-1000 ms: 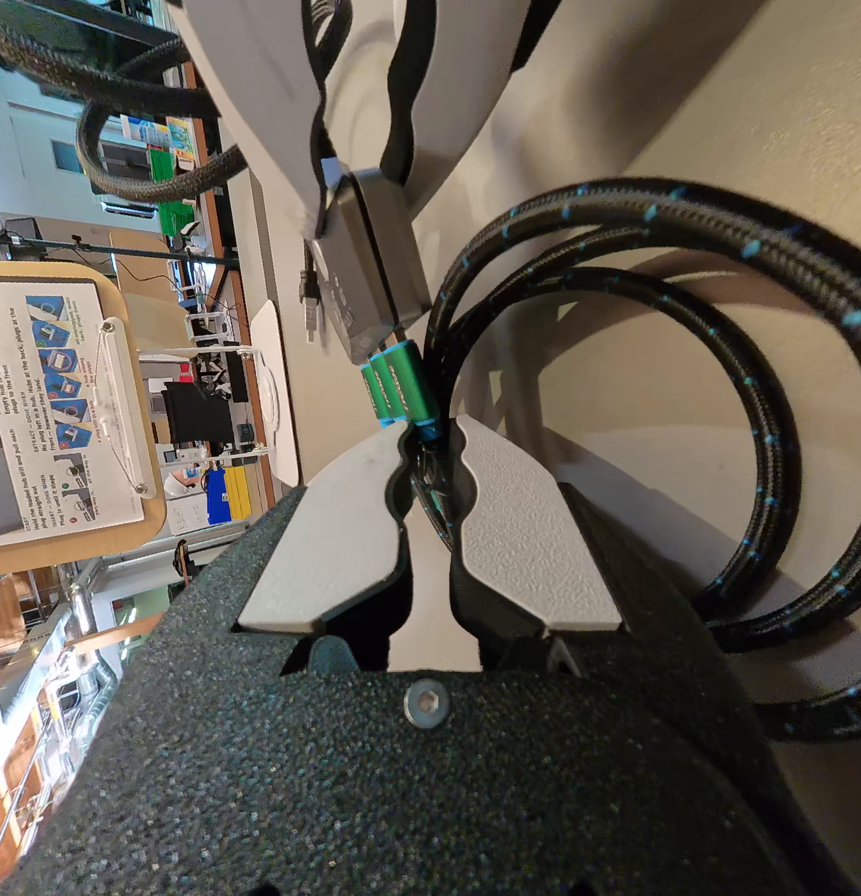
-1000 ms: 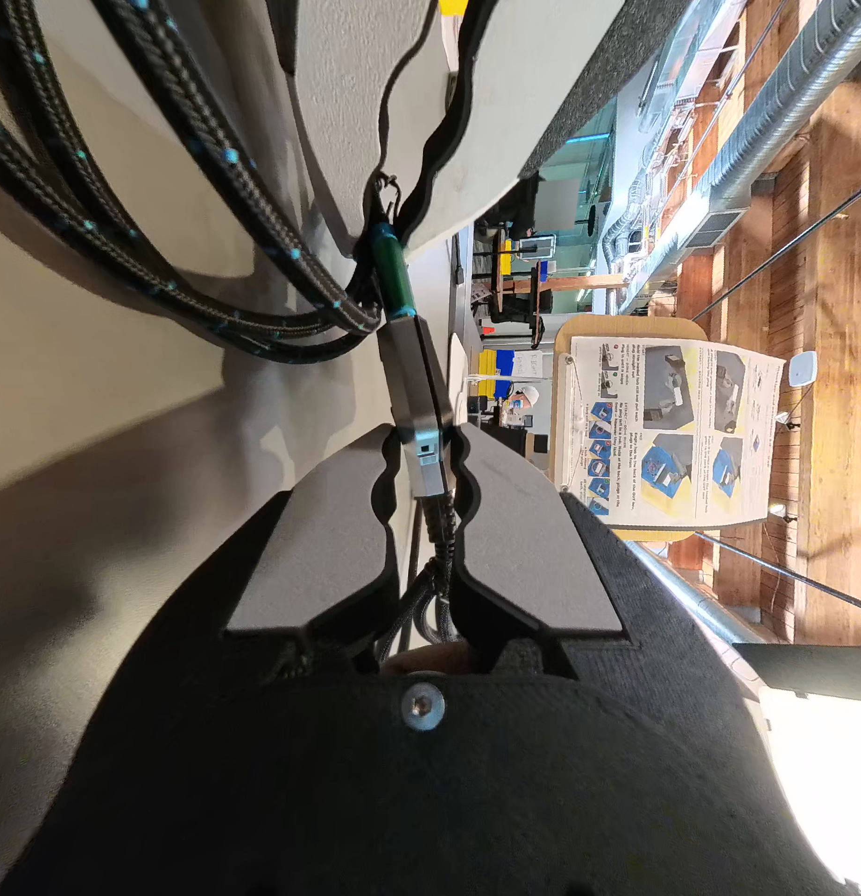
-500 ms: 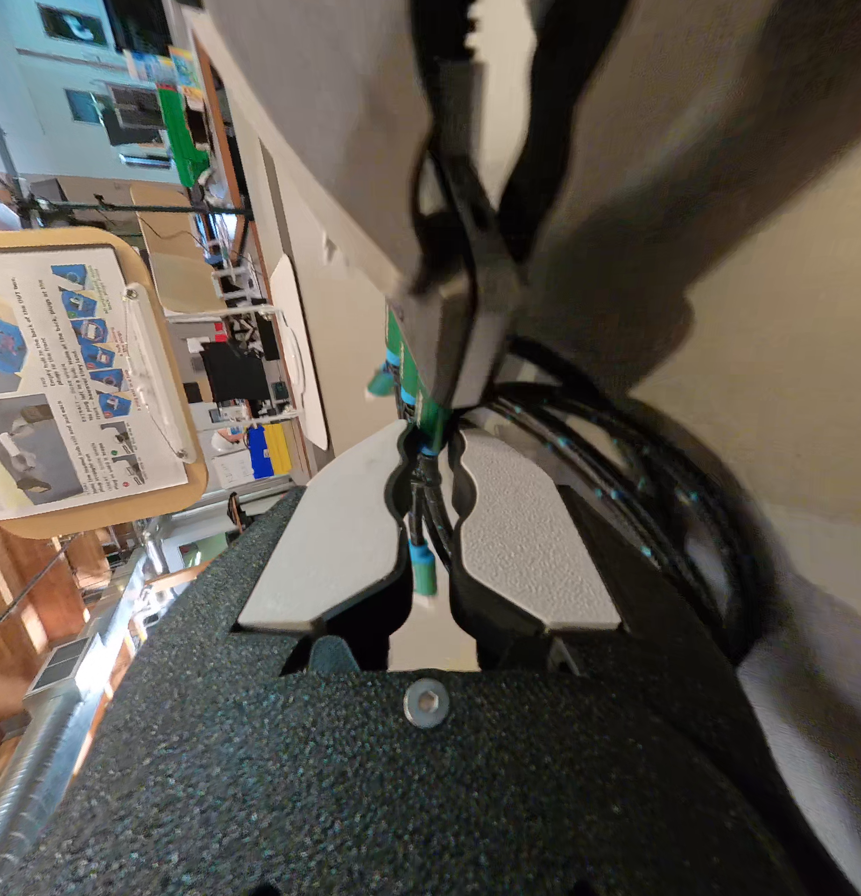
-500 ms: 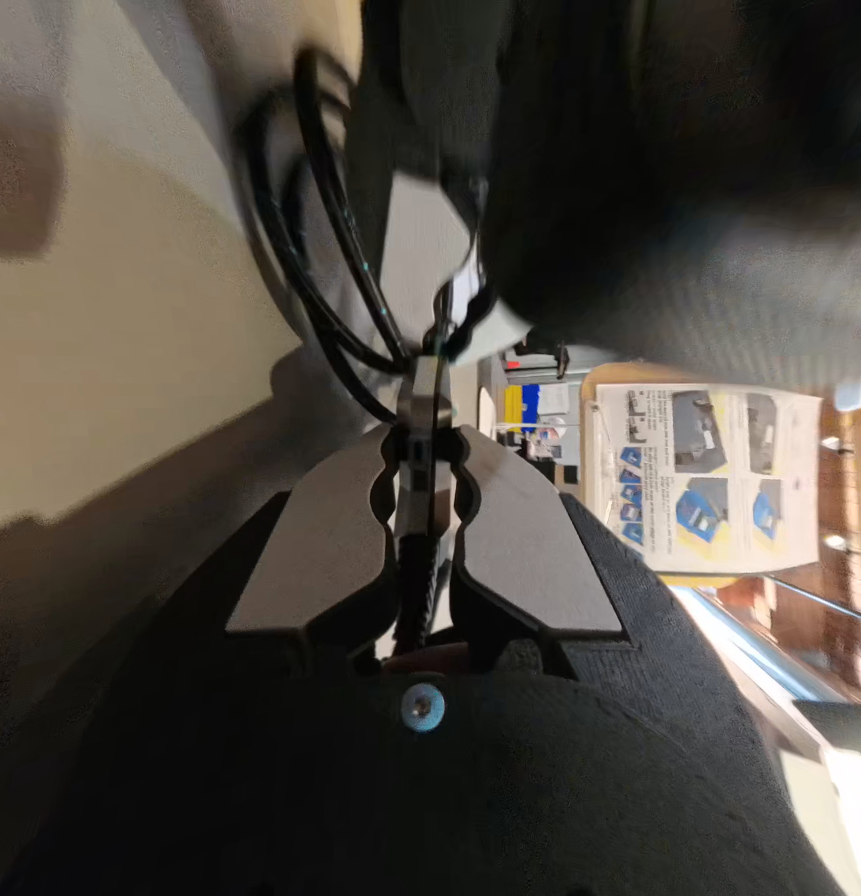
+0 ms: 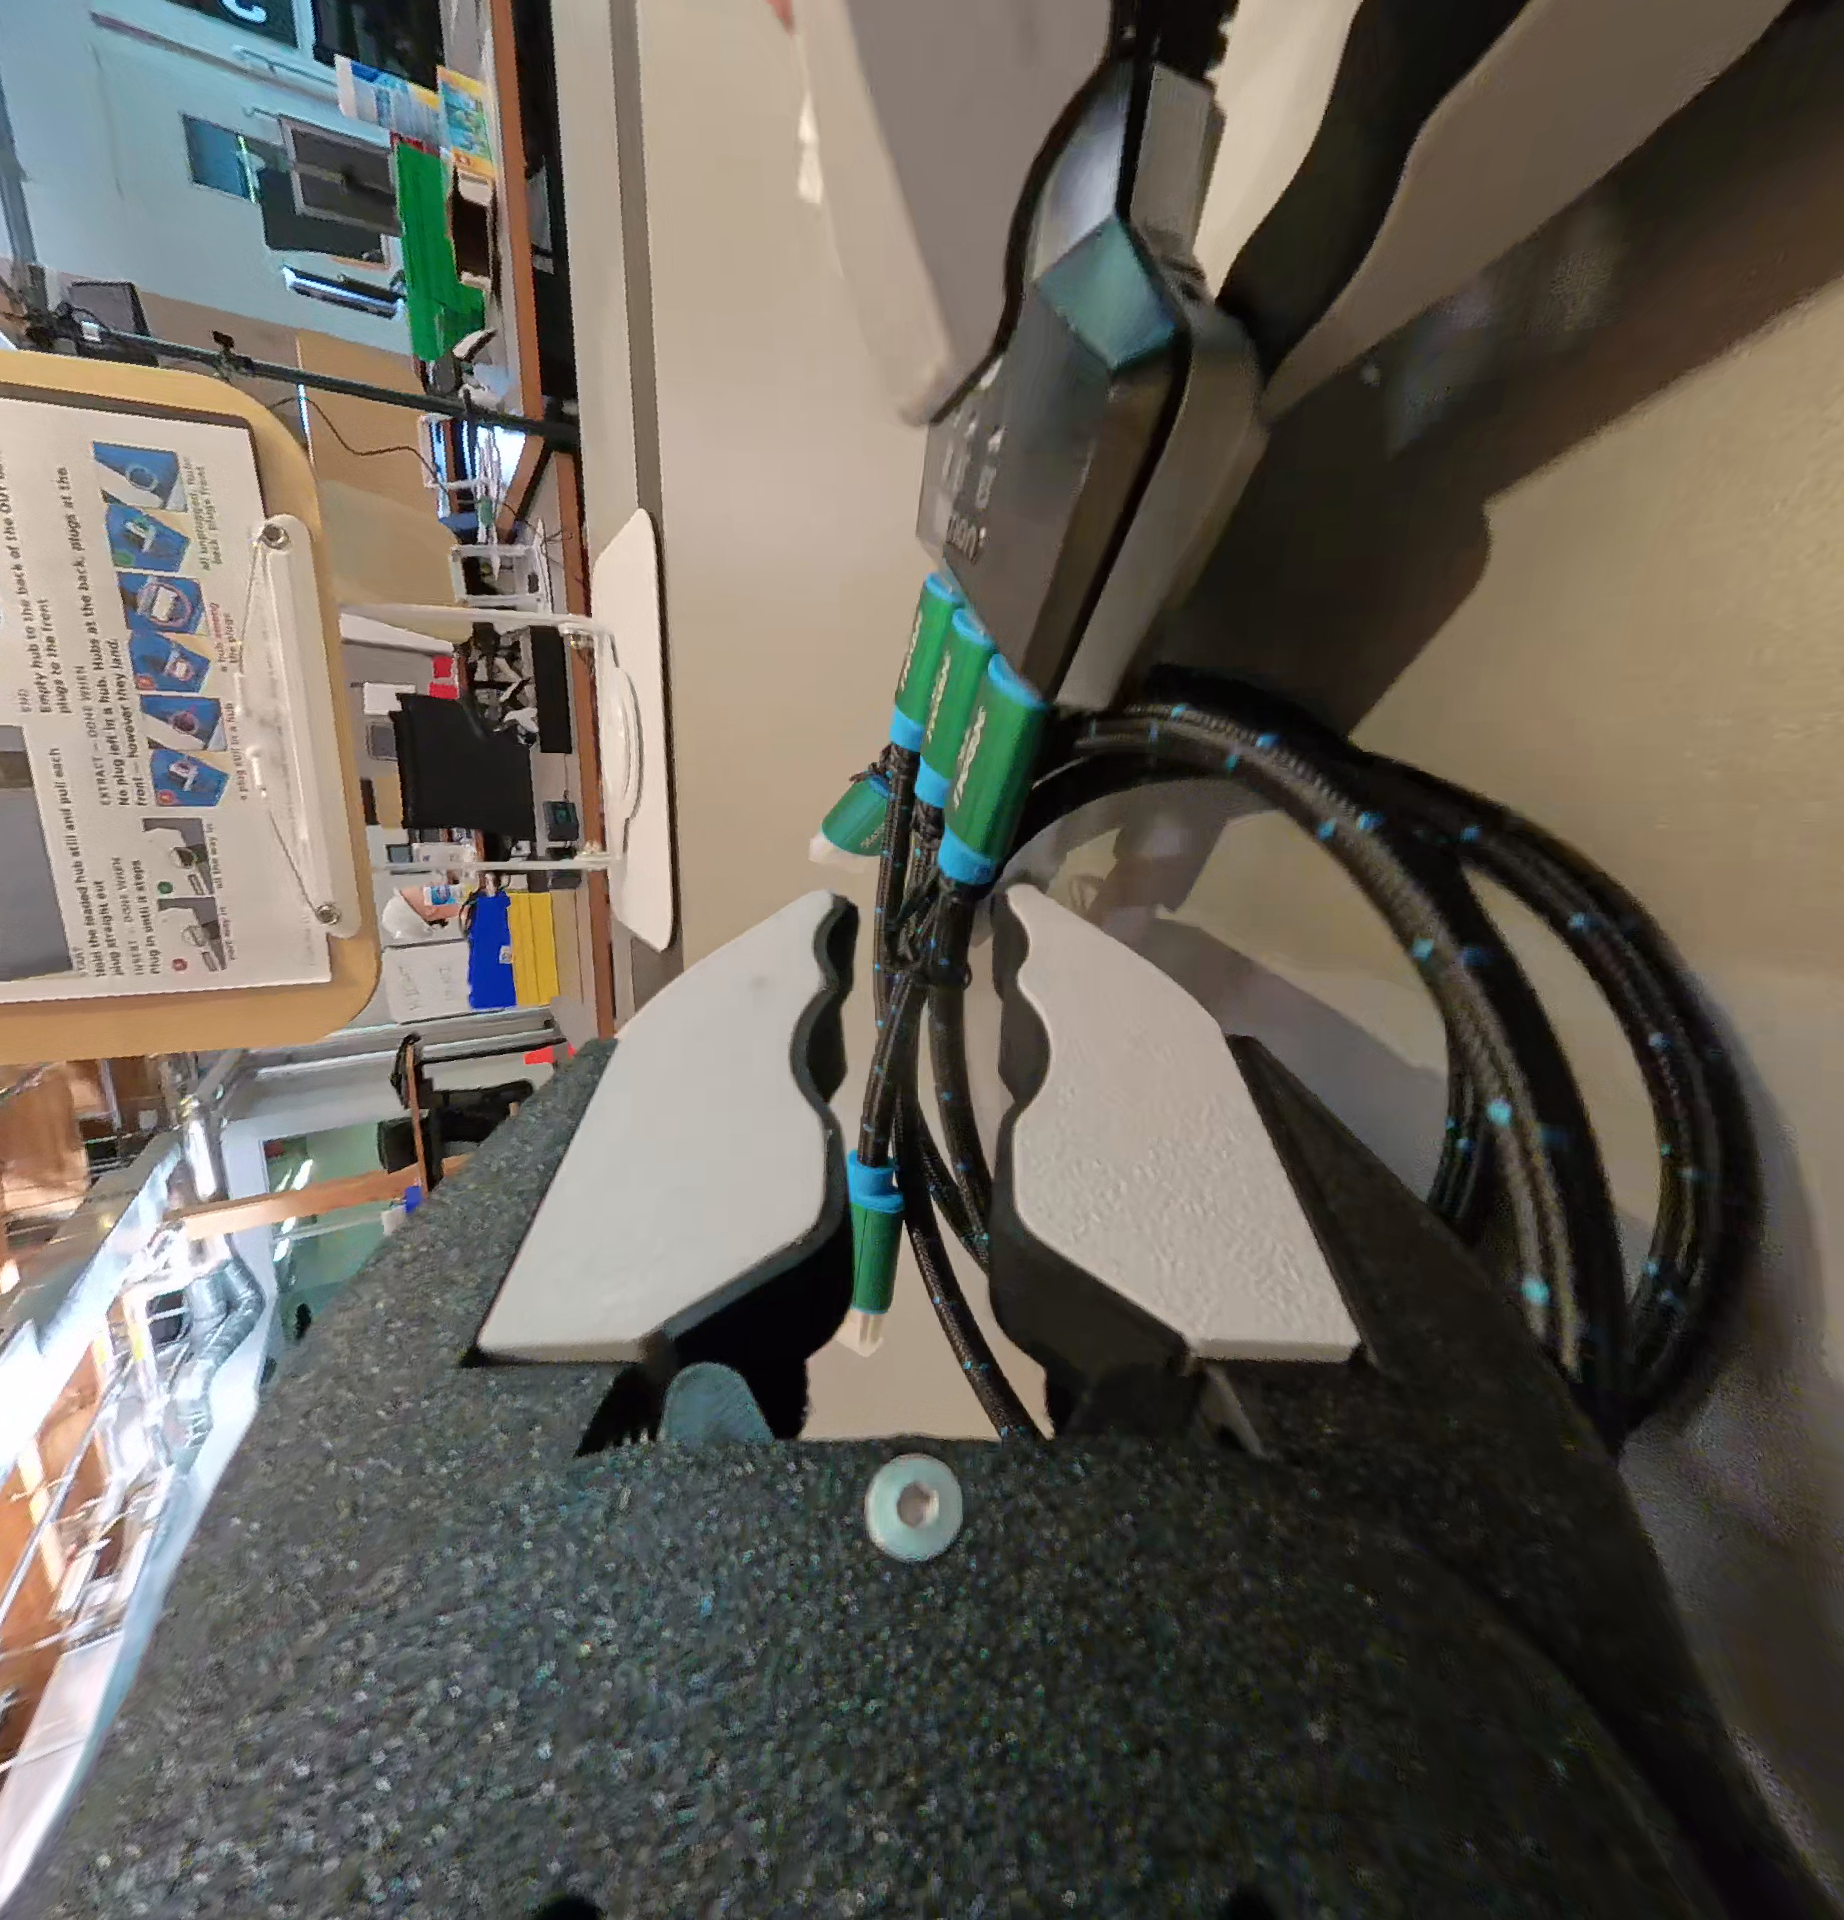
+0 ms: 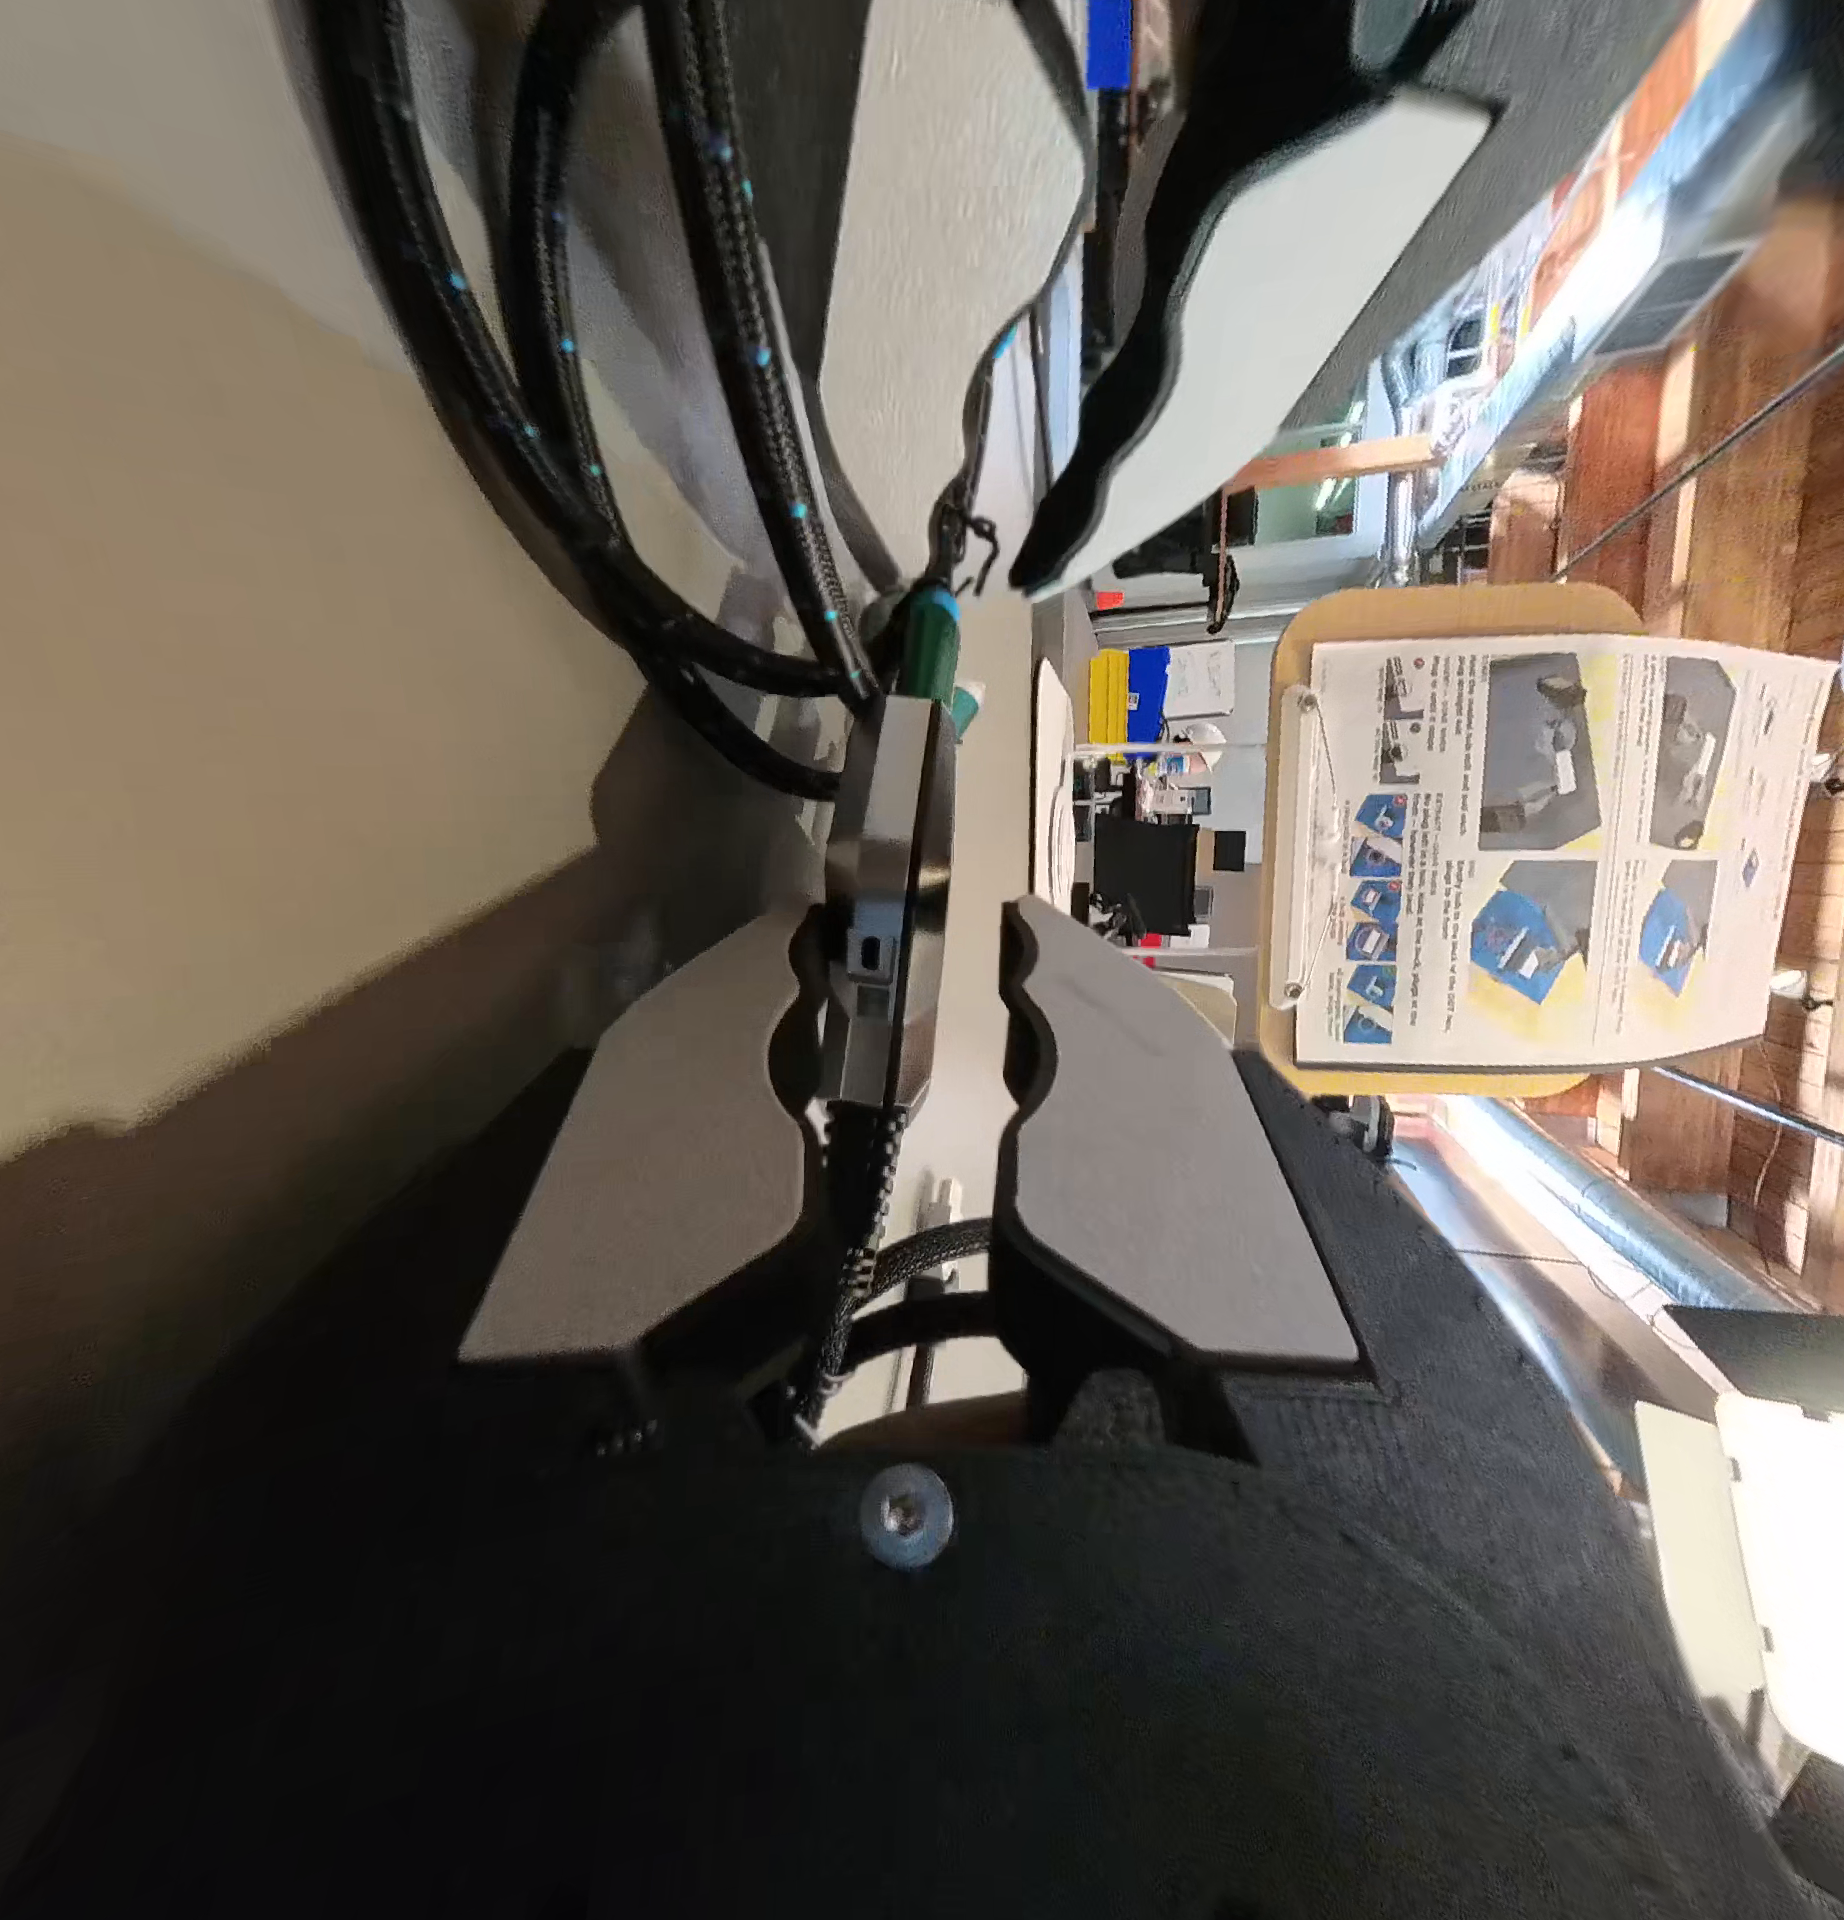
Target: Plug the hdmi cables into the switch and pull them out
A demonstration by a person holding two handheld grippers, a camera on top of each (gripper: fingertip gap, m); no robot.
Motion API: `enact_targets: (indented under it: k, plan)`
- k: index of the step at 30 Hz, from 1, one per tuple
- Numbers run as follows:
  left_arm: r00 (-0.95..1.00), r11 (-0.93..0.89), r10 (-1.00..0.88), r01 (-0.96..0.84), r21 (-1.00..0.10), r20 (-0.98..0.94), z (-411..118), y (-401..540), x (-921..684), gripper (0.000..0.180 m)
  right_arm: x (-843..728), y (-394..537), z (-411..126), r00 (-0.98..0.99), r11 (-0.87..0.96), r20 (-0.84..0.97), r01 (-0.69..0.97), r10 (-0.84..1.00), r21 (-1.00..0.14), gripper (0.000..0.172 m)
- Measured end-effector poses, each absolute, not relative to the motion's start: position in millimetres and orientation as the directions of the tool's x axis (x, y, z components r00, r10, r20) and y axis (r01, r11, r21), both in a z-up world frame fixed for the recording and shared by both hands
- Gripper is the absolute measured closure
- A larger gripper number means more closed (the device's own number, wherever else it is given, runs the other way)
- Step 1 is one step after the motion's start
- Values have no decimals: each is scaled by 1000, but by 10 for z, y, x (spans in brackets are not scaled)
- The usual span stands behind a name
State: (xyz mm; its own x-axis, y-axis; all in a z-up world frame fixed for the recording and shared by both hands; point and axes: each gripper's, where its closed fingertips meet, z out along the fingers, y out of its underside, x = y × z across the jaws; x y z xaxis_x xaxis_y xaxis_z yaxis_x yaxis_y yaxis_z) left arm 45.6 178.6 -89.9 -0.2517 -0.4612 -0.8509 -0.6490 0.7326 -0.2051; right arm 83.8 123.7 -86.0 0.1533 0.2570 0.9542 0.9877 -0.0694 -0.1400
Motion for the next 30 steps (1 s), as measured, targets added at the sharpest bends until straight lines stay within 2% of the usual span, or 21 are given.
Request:
enact_targets:
  k: [4, 11, 15, 17, 21, 30]
  plan:
    - [-248, 748, -537, -581, -320, -806, -824, 1716, 447, 148, 921, 1196, -851, 187, -90, 948, 981, 256, -170, 136]
    - [-185, 589, -794, -467, -659, -578, -558, 1639, 412, 146, 1090, 1169, -914, 269, -213, 907, 955, 323, -207, 121]
    - [-115, 460, -882, -417, -784, -457, -413, 1798, 349, 145, 1122, 1248, -1071, 301, -292, 855, 938, 422, -186, 137]
    - [-68, 408, -906, -397, -822, -417, -370, 1922, 322, 145, 1139, 1332, -1068, 261, -307, 873, 942, 412, -137, 145]
    - [39, 338, -923, -397, -853, -383, -388, 2207, 267, 145, 1125, 1431, -935, 152, -243, 933, 967, 327, -73, 150]
    - [231, 199, -929, -346, -917, -288, -331, 2636, 141, 151, 1272, 1305, -370, 36, -156, 986, 988, 166, -10, 151]
